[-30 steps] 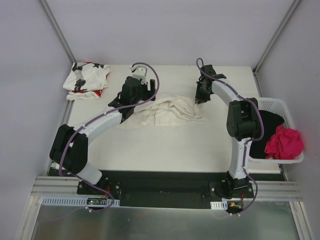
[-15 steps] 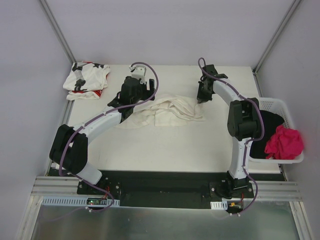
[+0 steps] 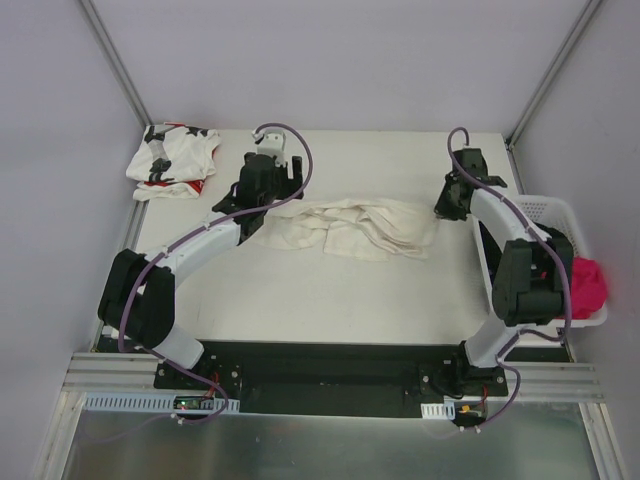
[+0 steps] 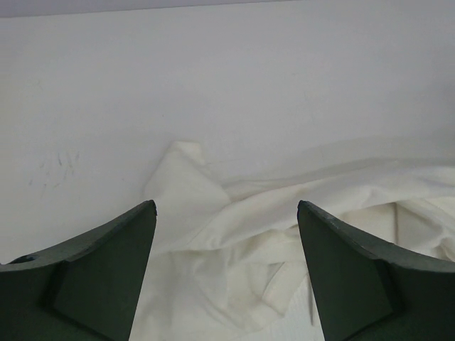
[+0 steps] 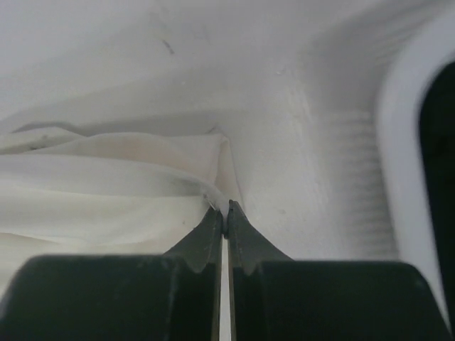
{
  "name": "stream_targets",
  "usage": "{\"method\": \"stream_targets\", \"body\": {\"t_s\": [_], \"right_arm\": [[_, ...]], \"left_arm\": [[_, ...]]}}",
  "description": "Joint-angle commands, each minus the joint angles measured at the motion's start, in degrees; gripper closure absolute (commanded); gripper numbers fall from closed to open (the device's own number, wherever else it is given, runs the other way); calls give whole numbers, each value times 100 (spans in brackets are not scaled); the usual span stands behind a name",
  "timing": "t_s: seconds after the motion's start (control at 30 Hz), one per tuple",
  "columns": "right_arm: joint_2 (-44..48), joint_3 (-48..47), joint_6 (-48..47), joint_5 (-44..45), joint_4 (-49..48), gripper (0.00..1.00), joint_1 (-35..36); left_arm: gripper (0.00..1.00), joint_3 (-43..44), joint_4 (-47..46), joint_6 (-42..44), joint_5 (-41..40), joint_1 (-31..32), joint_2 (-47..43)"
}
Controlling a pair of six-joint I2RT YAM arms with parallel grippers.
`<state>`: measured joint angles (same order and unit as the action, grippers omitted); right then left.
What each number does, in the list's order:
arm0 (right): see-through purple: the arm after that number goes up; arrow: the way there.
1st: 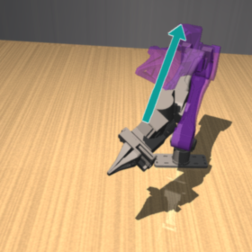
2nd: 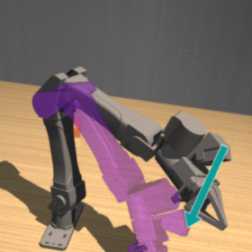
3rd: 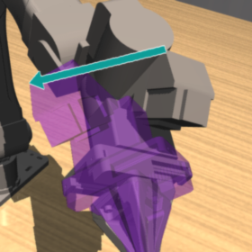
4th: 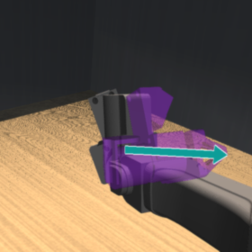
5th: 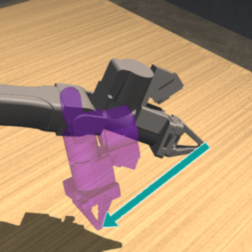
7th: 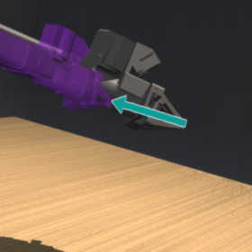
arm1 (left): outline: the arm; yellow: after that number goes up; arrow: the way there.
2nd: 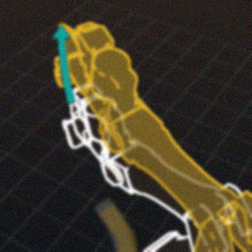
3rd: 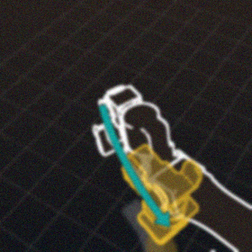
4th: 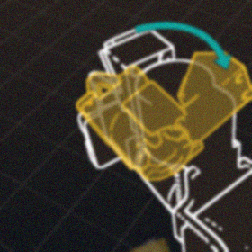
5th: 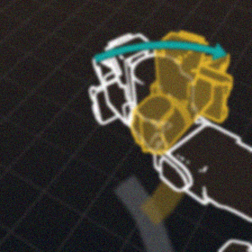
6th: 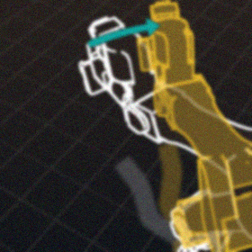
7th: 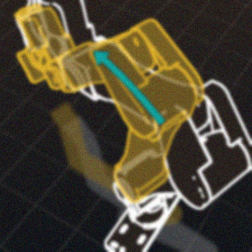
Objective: Fold and stack the t-shirts
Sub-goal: Flatten out the tshirt
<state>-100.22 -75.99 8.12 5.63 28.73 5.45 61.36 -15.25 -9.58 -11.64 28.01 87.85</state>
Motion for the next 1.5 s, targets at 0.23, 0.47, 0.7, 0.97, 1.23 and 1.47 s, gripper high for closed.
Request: {"method": "stream_targets", "body": {"t_s": [0.23,0.47,0.7,0.97,1.23,1.47], "right_arm": [[1278,884,278,299,-649,99,-220],[1172,980,401,-149,-887,99,-167],[1198,1060,445,-290,-1019,99,-159],[1233,1033,445,-360,-1054,99,-159],[1286,963,471,-413,-1062,99,-159],[1383,945,462,-422,-1054,99,-159]], "left_arm": [[21,920,355,361,-235,-392,809],[21,2720,1225,142,1037,-805,2507],[25,3487,1498,-228,2033,-1017,3255],[27,3567,1498,-536,2394,-1052,3502],[31,3347,1498,-808,2465,-1061,3581],[32,3224,1637,-966,2368,-1078,3625]]}}
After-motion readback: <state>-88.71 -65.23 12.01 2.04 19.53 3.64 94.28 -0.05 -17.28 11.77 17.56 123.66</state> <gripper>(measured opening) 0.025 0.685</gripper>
